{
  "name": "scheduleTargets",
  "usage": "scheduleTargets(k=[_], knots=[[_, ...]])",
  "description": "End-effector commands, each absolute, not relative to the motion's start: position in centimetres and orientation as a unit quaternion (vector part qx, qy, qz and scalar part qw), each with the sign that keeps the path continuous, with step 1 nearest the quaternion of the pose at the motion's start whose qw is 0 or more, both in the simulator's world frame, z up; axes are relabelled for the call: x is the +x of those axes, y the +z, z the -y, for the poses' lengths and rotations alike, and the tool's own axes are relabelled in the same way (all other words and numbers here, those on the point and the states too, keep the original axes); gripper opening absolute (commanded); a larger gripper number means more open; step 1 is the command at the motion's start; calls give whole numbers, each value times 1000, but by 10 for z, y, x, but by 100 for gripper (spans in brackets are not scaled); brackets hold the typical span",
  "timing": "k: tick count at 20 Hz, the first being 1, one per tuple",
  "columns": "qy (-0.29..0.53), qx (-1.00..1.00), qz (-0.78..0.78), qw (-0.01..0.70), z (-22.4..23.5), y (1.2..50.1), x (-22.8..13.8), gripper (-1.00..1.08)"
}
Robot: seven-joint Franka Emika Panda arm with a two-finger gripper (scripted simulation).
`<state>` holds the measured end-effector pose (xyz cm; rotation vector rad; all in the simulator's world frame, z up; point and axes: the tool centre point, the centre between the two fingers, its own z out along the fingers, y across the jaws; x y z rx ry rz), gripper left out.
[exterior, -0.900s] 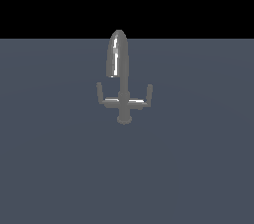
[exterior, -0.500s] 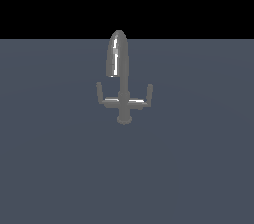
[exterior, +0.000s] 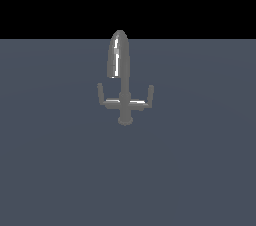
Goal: Turn on the faucet by rotating a designated handle.
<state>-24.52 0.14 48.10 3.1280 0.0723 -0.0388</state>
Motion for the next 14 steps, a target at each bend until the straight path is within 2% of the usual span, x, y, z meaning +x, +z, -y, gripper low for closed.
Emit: scheduleTargets(k=[1, 14], knots=[[-16, 999, -31, 11, -1, 480, -244, -100], [-76, 984, -147, 70, 5, 468, -225, -100]])
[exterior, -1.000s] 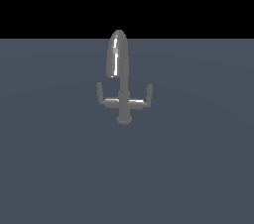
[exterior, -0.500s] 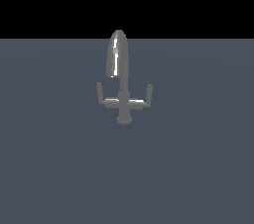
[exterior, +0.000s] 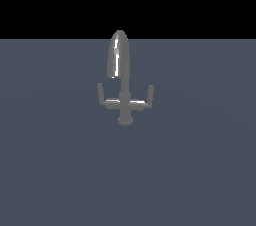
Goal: Turn on the faucet by rotating a designated handle.
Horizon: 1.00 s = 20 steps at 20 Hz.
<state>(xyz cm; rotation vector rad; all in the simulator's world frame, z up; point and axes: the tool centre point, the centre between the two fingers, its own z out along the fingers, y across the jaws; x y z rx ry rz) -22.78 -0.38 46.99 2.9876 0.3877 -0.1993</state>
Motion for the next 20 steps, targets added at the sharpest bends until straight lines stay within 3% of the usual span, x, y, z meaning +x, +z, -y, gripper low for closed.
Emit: scheduleTargets(k=[1, 20], knots=[[-84, 981, -160, 76, 5, 466, -222, -100], [-255, 854, -427, 154, 12, 436, -168, -100]])
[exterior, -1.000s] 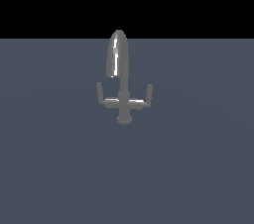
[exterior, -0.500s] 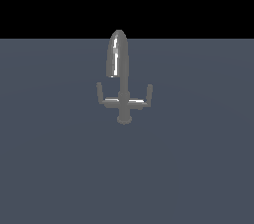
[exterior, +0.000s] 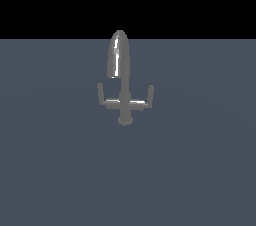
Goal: Turn on the faucet by rotating a designated handle.
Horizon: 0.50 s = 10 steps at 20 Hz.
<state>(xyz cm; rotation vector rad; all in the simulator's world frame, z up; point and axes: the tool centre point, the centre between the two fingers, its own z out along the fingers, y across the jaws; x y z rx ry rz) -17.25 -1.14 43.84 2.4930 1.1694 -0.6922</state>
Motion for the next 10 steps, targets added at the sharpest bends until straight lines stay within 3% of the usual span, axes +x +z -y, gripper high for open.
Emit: scheduleTargets(k=[1, 10], knots=[[-265, 844, -440, 155, 11, 434, -165, -100], [-346, 747, -545, 159, 9, 417, -136, -100]])
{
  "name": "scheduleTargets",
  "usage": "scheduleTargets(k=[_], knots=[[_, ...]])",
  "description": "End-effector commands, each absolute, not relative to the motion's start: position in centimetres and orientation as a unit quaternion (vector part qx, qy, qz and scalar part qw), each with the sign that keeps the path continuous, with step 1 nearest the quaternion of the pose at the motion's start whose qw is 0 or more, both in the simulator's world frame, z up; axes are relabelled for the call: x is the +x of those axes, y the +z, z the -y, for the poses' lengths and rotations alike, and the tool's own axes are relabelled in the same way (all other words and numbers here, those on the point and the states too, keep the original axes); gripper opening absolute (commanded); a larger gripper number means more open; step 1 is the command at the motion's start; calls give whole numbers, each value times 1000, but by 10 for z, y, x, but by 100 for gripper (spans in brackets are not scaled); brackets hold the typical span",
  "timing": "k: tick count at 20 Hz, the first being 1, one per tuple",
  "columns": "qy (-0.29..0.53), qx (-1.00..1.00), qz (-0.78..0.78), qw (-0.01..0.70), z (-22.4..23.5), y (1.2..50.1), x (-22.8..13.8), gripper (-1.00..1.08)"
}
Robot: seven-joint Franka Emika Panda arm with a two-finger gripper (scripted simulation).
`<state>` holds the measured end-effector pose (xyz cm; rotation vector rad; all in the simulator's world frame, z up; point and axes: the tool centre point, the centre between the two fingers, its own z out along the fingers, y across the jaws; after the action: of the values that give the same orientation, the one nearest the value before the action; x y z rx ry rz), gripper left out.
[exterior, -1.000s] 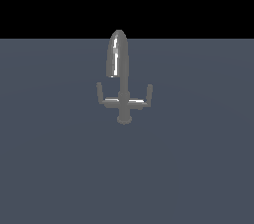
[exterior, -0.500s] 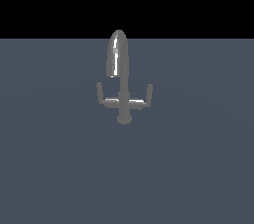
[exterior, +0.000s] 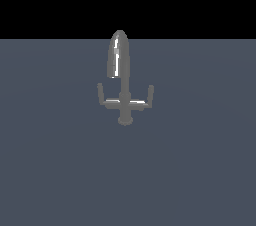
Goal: Turn on the faucet by rotating a designated handle.
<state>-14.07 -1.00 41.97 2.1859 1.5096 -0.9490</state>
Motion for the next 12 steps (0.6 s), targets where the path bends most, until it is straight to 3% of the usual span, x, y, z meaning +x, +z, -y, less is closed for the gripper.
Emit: scheduleTargets(k=[1, 12], knots=[[-354, 735, -556, 158, 9, 415, -132, -100], [-444, 594, -657, 137, 2, 389, -96, -100]])
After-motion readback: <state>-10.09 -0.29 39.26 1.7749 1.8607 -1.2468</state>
